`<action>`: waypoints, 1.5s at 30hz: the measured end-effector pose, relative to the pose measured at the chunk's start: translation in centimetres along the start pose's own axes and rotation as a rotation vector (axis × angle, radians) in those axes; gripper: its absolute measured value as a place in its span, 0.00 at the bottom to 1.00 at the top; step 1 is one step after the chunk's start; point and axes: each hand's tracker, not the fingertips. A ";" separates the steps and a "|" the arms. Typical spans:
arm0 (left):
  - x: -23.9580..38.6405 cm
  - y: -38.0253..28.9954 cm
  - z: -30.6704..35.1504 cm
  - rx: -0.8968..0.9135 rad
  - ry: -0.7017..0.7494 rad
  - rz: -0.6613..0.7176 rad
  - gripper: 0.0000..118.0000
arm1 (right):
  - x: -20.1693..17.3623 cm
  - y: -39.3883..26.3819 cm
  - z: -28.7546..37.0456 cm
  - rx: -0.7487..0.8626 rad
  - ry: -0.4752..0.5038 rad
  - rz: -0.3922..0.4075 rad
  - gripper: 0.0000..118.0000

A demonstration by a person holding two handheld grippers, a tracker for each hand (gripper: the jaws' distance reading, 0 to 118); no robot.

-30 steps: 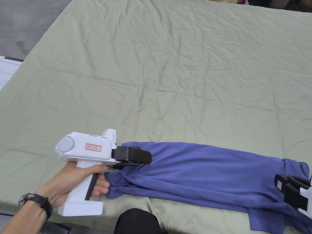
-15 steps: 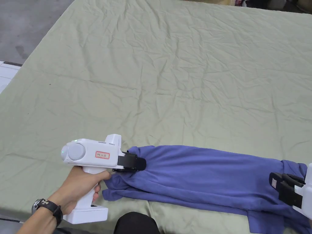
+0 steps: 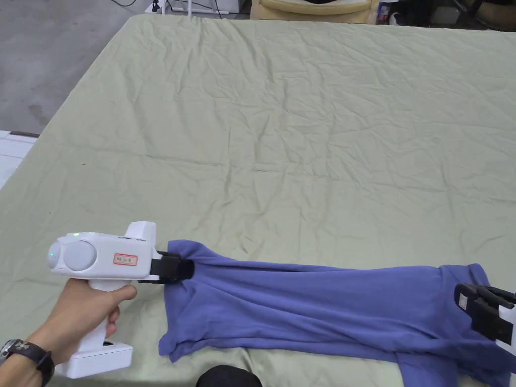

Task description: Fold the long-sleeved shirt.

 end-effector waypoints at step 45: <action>34.9 6.6 -14.1 -0.293 -0.095 -0.221 0.04 | 12.0 -5.6 4.9 0.158 -0.010 -0.302 0.00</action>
